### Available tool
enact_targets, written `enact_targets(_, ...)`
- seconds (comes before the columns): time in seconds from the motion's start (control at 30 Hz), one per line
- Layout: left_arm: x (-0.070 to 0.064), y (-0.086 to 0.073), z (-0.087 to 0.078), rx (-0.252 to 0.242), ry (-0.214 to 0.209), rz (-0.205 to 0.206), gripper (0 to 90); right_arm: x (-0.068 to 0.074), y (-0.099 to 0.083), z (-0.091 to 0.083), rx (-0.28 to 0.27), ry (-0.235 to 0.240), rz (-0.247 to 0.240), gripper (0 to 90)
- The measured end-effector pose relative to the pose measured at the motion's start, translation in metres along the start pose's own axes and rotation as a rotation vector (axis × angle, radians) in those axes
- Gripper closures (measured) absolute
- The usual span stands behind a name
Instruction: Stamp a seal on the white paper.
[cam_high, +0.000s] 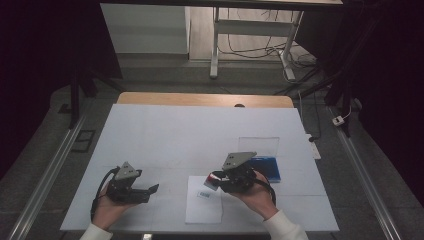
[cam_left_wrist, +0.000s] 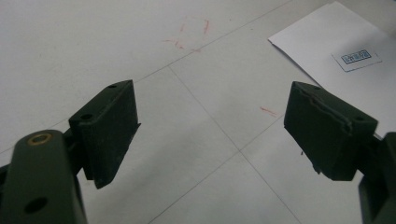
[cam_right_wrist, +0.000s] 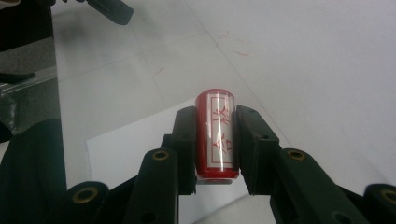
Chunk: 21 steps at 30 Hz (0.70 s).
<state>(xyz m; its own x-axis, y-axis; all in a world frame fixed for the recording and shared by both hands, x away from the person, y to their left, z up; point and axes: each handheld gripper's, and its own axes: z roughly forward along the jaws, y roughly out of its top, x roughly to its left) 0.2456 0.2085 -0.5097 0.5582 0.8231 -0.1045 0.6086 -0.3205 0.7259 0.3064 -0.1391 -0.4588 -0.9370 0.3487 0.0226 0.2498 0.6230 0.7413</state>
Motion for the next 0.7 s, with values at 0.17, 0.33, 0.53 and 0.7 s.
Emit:
enact_targets(0.17, 0.0, 0.0, -0.001, -0.002, 0.0, 0.0, 17.9, -0.007, -0.002, -0.011, -0.016, -0.034, 0.011, 69.2)
enact_targets(0.33, -0.002, 0.0, -0.003, -0.006, 0.006, 0.006, 17.9, -0.014, -0.005, -0.022, -0.027, -0.065, 0.021, 69.2)
enact_targets(0.53, -0.002, -0.001, -0.007, -0.012, 0.014, 0.005, 17.7, -0.025, -0.009, -0.04, -0.042, -0.129, 0.035, 69.1)
enact_targets(0.7, -0.003, -0.002, -0.01, -0.017, 0.016, 0.007, 17.7, -0.034, -0.015, -0.057, -0.048, -0.184, 0.055, 69.1)
